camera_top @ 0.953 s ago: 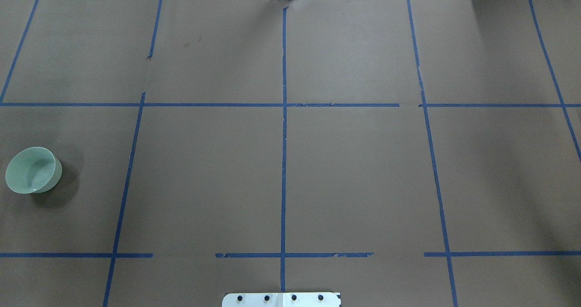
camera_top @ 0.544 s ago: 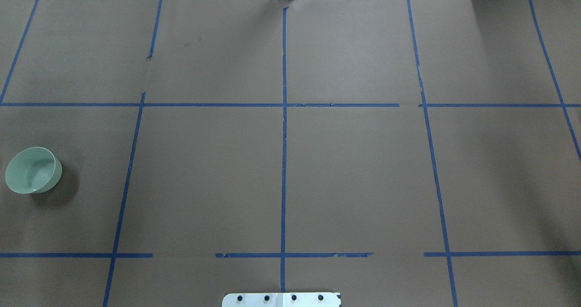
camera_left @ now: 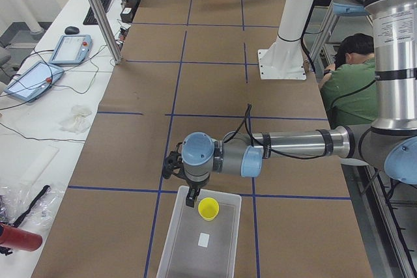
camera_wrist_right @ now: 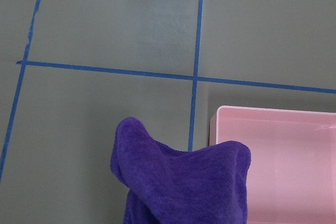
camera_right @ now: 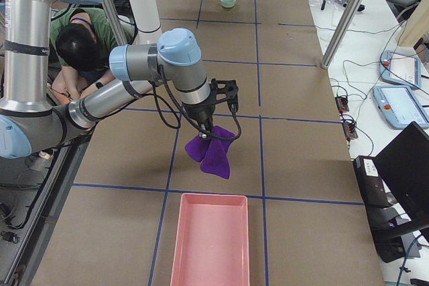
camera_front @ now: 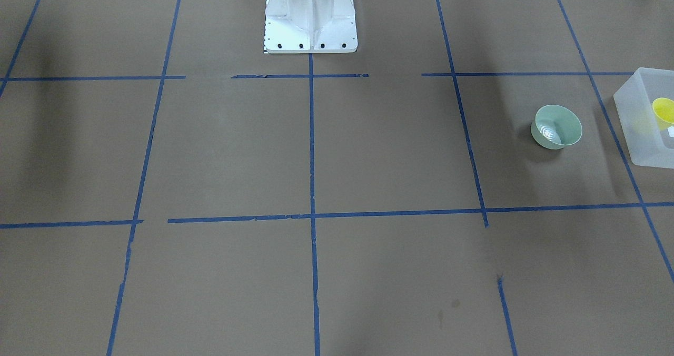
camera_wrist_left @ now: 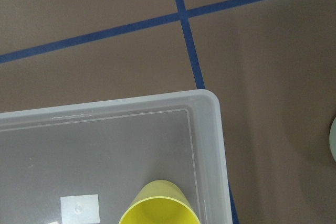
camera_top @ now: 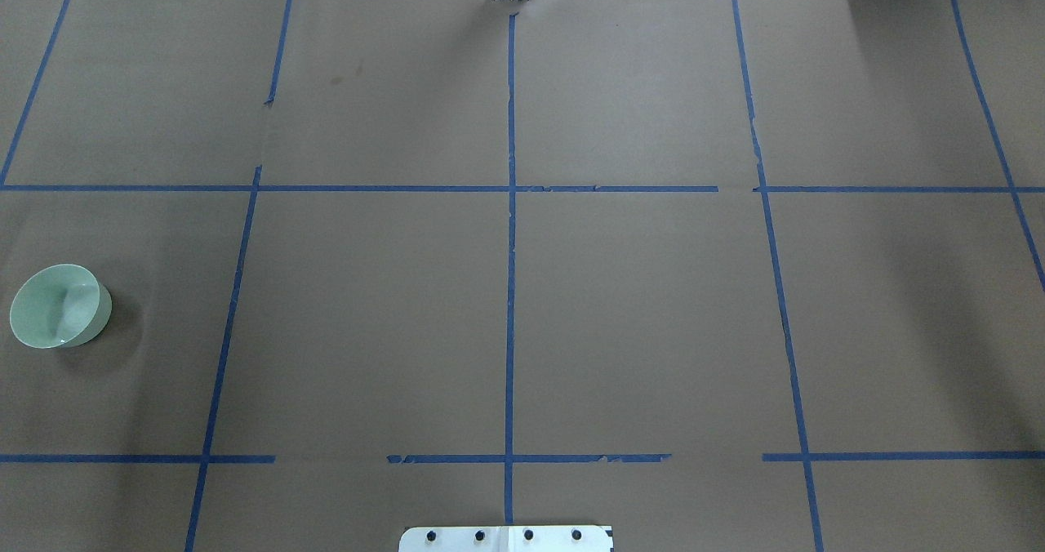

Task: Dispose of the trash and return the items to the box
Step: 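Release the cloth into the pink bin while the left gripper reaches the bowl, then grasp the pale green bowl rim with the left gripper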

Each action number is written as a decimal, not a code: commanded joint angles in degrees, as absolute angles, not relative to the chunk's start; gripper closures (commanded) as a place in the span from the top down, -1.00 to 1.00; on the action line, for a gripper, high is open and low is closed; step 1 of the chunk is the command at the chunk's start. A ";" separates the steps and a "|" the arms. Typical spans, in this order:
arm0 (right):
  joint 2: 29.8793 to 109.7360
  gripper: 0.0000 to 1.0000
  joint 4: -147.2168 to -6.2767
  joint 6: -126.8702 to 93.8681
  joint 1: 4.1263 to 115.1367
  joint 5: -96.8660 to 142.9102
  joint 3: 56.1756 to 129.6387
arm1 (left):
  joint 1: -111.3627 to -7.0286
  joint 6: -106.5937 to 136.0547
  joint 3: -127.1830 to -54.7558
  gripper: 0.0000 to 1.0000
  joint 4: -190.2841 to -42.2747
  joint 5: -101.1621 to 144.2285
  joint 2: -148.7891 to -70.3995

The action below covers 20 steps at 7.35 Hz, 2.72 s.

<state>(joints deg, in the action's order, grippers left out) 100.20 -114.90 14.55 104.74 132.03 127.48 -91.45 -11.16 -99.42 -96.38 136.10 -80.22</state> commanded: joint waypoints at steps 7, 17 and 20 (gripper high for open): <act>100.19 -1.00 -93.10 28.13 109.34 125.07 101.97 | -76.23 27.90 -100.39 1.00 -133.17 134.91 -76.75; 99.84 1.00 -103.60 10.58 106.10 133.50 113.00 | -55.55 47.18 -88.42 0.80 -150.38 122.78 -76.64; 99.84 1.00 -104.06 4.84 101.00 135.26 116.44 | -53.79 48.16 -87.98 -0.83 -150.29 122.78 -76.82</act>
<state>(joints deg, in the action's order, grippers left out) 99.84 -103.88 6.49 103.10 134.67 114.93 -54.15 47.93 -88.09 -150.24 122.80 -76.78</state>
